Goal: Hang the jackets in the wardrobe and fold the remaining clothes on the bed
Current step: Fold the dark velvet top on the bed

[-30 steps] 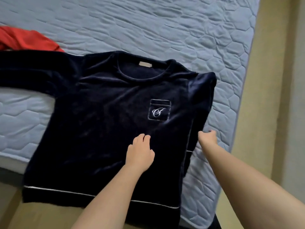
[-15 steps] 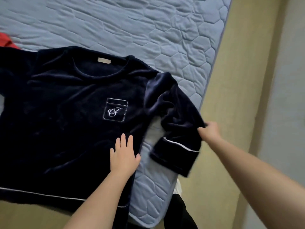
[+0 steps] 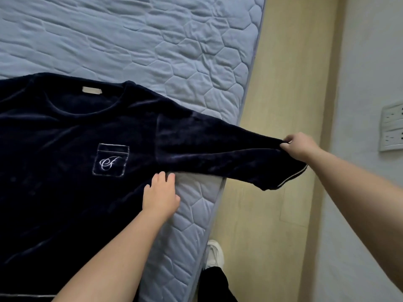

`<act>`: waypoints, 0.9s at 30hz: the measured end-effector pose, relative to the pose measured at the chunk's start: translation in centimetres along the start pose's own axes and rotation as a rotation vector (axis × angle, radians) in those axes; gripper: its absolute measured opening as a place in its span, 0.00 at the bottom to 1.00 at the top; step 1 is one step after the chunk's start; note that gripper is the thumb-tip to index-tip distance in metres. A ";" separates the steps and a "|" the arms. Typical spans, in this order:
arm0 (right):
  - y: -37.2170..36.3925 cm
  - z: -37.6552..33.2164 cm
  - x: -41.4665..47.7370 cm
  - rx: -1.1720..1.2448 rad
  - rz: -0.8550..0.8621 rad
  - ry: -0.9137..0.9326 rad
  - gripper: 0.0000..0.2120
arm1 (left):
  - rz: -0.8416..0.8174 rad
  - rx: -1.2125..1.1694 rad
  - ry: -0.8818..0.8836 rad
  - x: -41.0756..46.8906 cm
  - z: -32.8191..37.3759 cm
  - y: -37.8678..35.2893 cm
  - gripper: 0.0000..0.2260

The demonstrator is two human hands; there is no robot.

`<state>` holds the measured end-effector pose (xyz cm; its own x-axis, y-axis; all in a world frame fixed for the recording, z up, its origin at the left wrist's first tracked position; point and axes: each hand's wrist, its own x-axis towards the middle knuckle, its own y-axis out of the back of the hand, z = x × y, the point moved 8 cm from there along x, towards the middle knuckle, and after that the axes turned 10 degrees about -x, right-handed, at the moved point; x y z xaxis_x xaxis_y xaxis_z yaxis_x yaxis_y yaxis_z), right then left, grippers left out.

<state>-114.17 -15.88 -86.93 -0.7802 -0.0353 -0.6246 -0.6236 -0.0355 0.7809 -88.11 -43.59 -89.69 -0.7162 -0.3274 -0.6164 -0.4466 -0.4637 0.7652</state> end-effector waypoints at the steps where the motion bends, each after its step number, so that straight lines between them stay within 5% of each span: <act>1: -0.6 0.0 0.3 -0.018 -0.001 -0.026 0.14 | -0.001 0.019 -0.006 -0.2 -0.2 -0.4 0.24; 6: -6.2 -2.7 -3.1 -0.062 -0.084 0.000 0.20 | -0.053 0.036 -0.013 -5.3 -3.5 -2.9 0.33; 13: -16.4 -12.8 -17.1 0.056 -0.183 0.280 0.04 | -0.180 0.013 0.109 -16.2 -12.2 -7.5 0.33; 19: -29.3 -17.9 -29.7 0.306 -0.540 0.254 0.07 | -0.169 0.092 -0.017 -21.0 -17.3 -10.3 0.24; 23: -36.3 -20.0 -36.6 0.563 -0.721 0.157 0.09 | -0.132 0.237 -0.150 -22.4 -19.7 -12.5 0.38; 27: -38.3 -21.2 -38.3 0.709 -0.580 0.118 0.07 | -0.091 0.382 -0.181 -22.9 -22.5 -13.9 0.44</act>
<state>-59.38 -34.38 -93.06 -0.3499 -0.3061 -0.8854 -0.8303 0.5390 0.1418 -53.38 -48.19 -90.41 -0.7322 -0.1343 -0.6677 -0.6540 -0.1349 0.7443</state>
